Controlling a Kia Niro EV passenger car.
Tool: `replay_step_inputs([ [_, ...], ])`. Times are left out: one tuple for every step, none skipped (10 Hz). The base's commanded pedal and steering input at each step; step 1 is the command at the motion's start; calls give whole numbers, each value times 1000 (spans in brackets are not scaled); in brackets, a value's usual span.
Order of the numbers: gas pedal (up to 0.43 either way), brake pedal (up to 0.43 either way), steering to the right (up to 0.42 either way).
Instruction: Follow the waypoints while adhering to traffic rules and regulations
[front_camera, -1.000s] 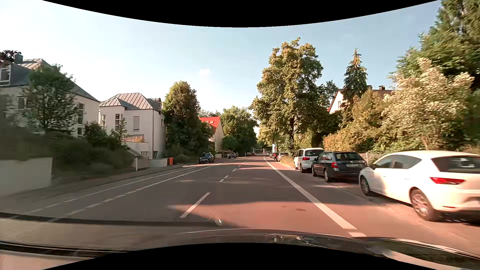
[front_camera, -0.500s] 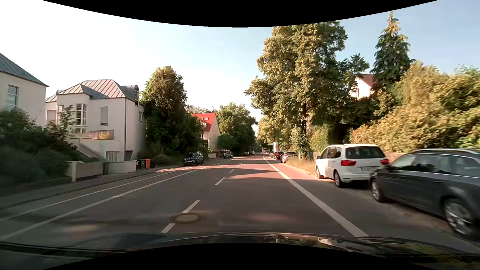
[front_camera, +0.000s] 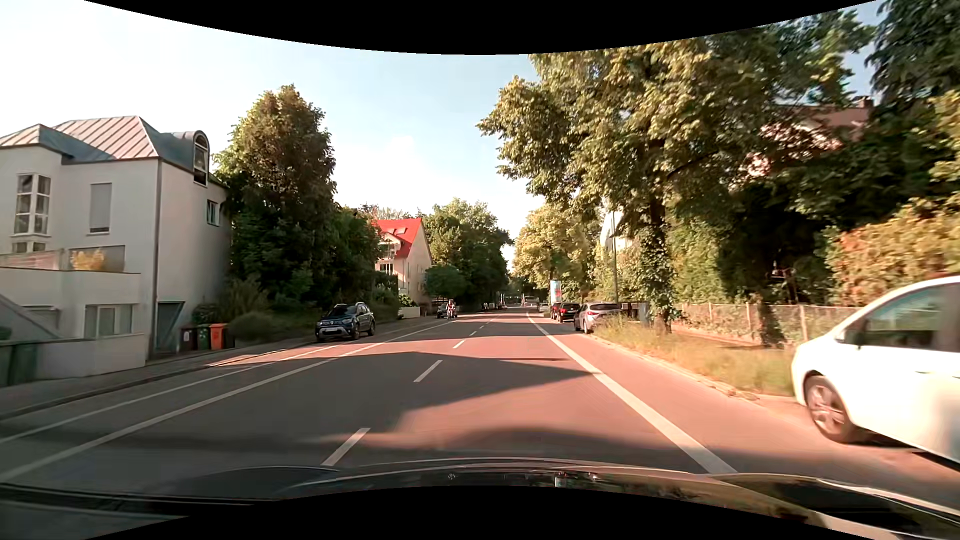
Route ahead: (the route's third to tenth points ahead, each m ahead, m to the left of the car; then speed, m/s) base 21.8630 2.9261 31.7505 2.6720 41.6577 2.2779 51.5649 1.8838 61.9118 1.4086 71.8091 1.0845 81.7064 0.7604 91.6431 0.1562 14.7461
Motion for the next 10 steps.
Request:
replay_step_inputs([
  [169,6,3],
  [169,6,4],
  [169,6,4],
  [169,6,4],
  [169,6,4],
  [169,6,4],
  [169,6,4],
  [169,6,3],
  [169,6,4],
  [169,6,4],
])
